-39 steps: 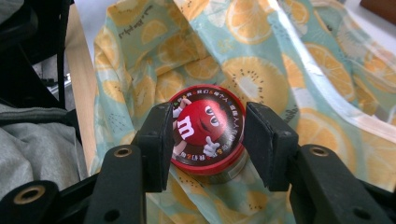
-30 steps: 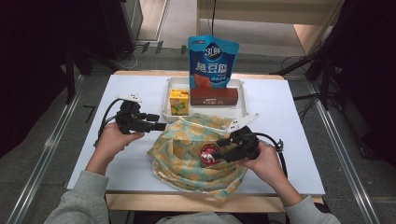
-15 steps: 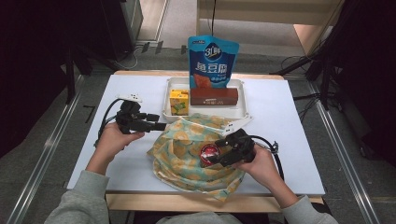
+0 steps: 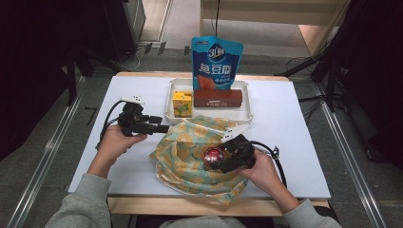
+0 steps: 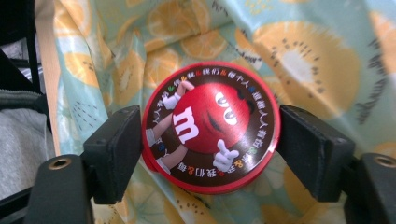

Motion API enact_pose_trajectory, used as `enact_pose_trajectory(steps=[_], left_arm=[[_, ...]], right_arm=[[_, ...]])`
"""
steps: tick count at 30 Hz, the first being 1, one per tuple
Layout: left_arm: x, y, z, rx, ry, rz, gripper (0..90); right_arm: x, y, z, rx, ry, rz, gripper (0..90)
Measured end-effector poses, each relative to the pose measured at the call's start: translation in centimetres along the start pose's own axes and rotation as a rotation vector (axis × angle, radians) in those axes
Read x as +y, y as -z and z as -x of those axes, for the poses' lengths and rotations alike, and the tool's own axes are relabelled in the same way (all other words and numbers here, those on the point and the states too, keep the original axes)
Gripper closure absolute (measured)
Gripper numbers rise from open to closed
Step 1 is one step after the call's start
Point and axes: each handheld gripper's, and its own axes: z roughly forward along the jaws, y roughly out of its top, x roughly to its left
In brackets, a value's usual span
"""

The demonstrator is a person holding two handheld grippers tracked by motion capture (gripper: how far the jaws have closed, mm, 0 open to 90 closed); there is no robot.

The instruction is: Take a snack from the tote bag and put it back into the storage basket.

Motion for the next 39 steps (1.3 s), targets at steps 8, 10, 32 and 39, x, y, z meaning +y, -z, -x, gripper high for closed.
enact_pose_trajectory(steps=[8,10,32,39], left_arm=[[0.0,0.0,0.0,0.001,0.0,-0.001,36.1],[0.0,0.0,0.0,0.001,0.0,-0.001,36.1],[0.0,0.0,-0.1,0.003,0.006,0.008,36.2],[-0.1,0.1,-0.2,0.003,0.01,0.015,36.2]], right_arm=[[-0.2,-0.7,0.0,0.0,-0.002,-0.011,22.7],[-0.2,-0.9,-0.2,-0.01,0.0,-0.013,22.4],[-0.1,-2.2,-1.0,-0.072,0.044,0.002,24.3],[0.0,-1.7,-1.0,-0.087,0.042,0.007,26.4]])
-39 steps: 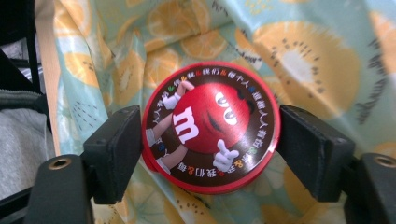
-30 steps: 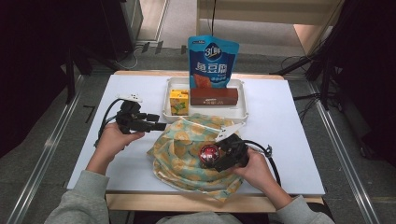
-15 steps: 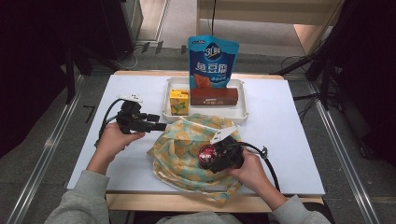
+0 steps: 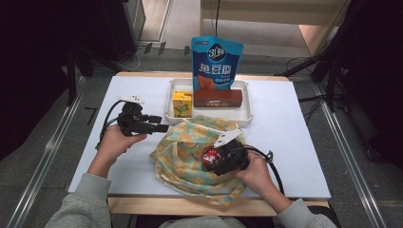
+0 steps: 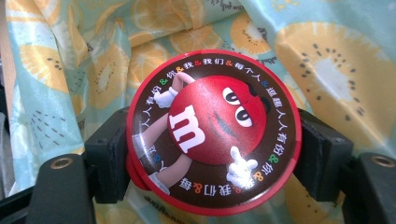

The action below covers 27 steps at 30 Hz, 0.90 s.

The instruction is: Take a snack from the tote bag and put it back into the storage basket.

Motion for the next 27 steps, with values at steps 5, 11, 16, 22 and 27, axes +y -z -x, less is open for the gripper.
enact_pose_trajectory(steps=[5,11,16,22,27], left_arm=[[0.0,0.1,0.0,-0.001,0.001,0.003,36.1],[0.0,0.1,0.0,-0.002,-0.001,0.005,36.0],[0.0,0.1,-0.1,0.001,0.002,0.004,36.0],[0.0,0.1,0.0,-0.002,0.0,0.006,36.0],[0.0,0.2,0.0,-0.003,-0.001,0.008,36.0]], right_arm=[[0.1,0.2,0.2,0.012,-0.009,-0.009,26.6],[0.3,0.5,0.5,0.03,-0.033,-0.014,26.7],[0.5,1.1,0.9,0.043,-0.046,0.004,26.7],[0.7,2.0,1.0,0.045,-0.057,0.02,26.7],[1.0,2.8,1.1,0.046,-0.059,0.032,26.7]])
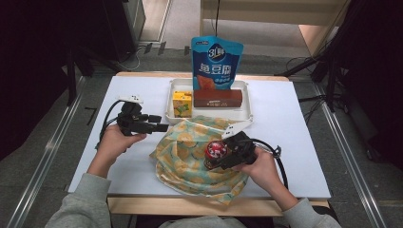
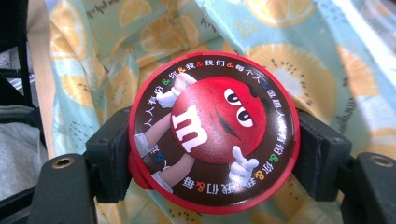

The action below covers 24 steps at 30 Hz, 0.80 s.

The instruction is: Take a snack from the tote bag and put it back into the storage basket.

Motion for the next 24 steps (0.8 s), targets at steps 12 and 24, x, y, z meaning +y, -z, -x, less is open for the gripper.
enact_pose_trajectory(steps=[12,24], left_arm=[[0.1,0.2,0.1,-0.005,-0.002,0.013,36.0],[0.1,0.3,0.1,-0.011,0.0,0.02,36.0]], right_arm=[[1.1,1.9,-0.3,0.0,0.032,0.026,26.7],[2.2,3.0,-0.6,0.005,0.049,0.016,26.7]])
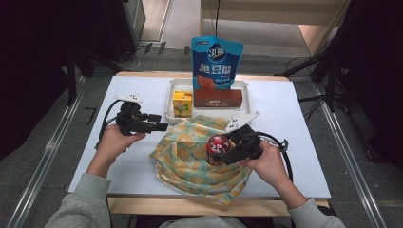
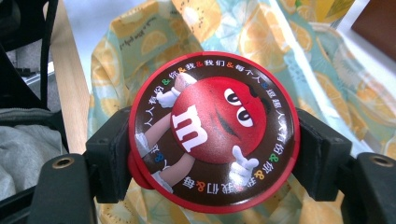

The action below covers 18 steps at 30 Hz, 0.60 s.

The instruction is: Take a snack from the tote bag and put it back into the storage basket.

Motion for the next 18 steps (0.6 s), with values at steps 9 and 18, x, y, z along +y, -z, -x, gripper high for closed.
enact_pose_trajectory(steps=[9,18], left_arm=[[0.0,0.0,0.0,0.003,-0.001,-0.002,36.0],[0.0,0.1,-0.1,-0.004,-0.001,0.007,35.9]], right_arm=[[0.7,0.9,0.1,0.01,-0.005,-0.013,26.7],[1.3,1.7,0.2,0.015,-0.012,-0.017,26.7]])
